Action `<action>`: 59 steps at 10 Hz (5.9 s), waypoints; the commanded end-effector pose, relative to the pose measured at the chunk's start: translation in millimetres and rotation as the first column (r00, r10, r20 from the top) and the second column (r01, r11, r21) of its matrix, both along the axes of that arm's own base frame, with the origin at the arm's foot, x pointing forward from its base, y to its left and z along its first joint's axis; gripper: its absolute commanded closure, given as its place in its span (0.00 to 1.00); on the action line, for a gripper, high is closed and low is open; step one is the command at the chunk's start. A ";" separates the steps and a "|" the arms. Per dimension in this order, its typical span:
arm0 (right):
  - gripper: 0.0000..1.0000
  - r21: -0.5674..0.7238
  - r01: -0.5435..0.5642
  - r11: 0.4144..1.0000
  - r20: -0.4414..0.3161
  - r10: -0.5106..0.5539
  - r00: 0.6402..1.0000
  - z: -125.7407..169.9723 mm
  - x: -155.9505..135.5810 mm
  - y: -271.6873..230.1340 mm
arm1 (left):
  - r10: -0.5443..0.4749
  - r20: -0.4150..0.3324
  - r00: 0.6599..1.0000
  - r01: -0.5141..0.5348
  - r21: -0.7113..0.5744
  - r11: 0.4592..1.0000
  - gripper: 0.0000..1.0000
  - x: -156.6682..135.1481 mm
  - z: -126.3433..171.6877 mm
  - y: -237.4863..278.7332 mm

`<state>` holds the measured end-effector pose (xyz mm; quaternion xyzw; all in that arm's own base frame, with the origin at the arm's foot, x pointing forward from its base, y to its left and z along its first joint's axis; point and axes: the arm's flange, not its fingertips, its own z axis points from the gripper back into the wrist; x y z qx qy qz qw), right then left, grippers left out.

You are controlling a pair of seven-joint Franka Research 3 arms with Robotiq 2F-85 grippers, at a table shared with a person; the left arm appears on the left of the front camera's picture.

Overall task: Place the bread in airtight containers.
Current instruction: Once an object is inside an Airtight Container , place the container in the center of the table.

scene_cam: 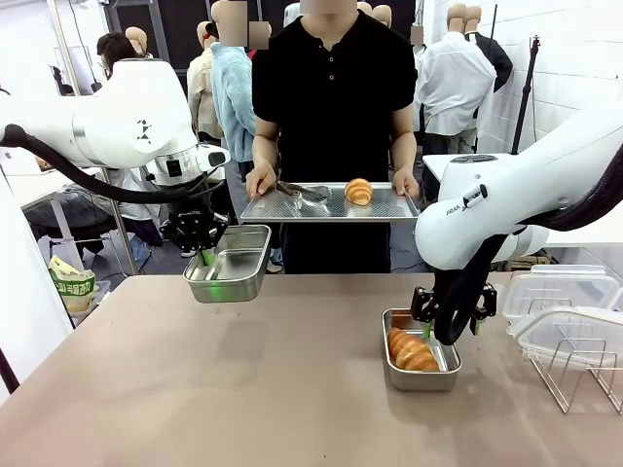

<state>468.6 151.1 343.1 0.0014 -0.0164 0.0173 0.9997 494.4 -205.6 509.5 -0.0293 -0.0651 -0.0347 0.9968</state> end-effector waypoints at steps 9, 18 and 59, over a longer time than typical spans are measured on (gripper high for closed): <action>0.00 0.056 0.028 0.998 0.267 -0.042 0.963 151.8 -38.7 -38.5 | 0.004 0.005 1.000 -0.003 -0.003 1.000 1.00 -0.1 3.2 1.5; 0.00 0.046 0.049 0.998 0.283 -0.060 0.957 165.5 -37.1 -35.6 | 0.004 0.005 1.000 -0.003 -0.003 1.000 1.00 -0.1 3.2 1.5; 0.00 0.046 0.049 0.998 0.283 -0.060 0.957 165.5 -37.1 -35.6 | 0.004 0.005 1.000 -0.003 -0.003 1.000 1.00 -0.1 3.2 1.5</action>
